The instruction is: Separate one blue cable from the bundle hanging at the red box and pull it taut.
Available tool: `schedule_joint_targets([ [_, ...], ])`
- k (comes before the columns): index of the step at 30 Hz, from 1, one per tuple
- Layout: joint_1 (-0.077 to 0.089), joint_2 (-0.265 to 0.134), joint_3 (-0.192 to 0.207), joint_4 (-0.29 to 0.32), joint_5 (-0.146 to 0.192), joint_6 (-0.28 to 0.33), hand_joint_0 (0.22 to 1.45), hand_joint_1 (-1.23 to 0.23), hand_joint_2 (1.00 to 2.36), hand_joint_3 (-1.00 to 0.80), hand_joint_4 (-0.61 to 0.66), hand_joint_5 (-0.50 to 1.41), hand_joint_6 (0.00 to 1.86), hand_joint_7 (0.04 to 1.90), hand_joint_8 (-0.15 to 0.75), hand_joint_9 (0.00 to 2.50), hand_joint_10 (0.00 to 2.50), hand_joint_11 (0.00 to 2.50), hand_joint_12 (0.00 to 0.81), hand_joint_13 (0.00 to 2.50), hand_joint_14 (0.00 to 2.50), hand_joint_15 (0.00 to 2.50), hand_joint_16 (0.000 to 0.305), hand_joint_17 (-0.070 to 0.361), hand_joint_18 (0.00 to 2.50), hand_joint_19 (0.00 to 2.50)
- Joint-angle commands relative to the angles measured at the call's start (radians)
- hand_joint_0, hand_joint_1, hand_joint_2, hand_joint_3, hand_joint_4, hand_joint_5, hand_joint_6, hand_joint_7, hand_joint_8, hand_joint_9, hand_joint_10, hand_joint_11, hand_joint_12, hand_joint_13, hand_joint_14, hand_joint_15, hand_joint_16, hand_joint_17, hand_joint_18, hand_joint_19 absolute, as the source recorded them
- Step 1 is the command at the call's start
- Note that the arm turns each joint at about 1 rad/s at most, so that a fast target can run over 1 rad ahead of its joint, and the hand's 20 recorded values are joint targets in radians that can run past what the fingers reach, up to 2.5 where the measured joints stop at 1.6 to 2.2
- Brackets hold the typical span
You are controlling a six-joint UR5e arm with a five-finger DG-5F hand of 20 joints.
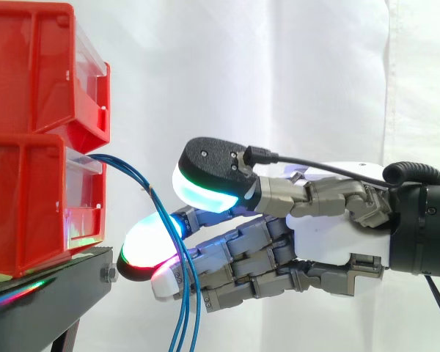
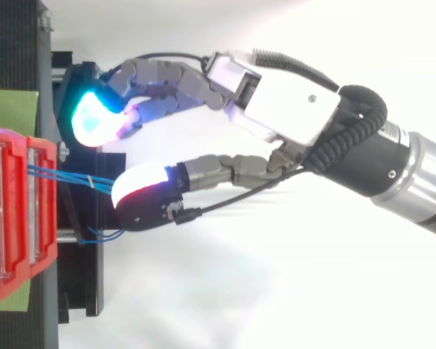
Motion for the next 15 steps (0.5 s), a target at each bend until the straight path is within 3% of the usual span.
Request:
schedule_joint_targets([
  [1, 0.010, 0.000, 0.000, 0.004, -0.001, 0.042, 0.54, -0.61, 1.00, -0.50, 0.28, -0.18, 0.50, 0.94, 0.272, 0.72, 0.01, 0.41, 0.262, 0.47, 0.01, 0.15, 0.032, 0.073, 0.35, 0.21],
  [3, 0.016, 0.000, 0.000, -0.004, 0.002, 0.096, 0.54, -0.60, 1.00, -0.50, 0.28, -0.17, 0.50, 0.94, 0.272, 0.72, 0.01, 0.41, 0.262, 0.47, 0.01, 0.15, 0.032, 0.073, 0.35, 0.20],
  [5, 0.020, 0.000, 0.000, -0.007, 0.004, 0.111, 0.54, -0.60, 1.00, -0.50, 0.29, -0.17, 0.50, 0.94, 0.276, 0.73, 0.01, 0.41, 0.262, 0.48, 0.01, 0.14, 0.032, 0.073, 0.36, 0.21],
  [15, 0.039, 0.000, 0.000, -0.006, -0.001, 0.142, 0.57, -0.59, 1.00, -0.50, 0.30, -0.16, 0.50, 0.96, 0.272, 0.75, 0.02, 0.41, 0.254, 0.49, 0.01, 0.15, 0.031, 0.070, 0.37, 0.22],
])
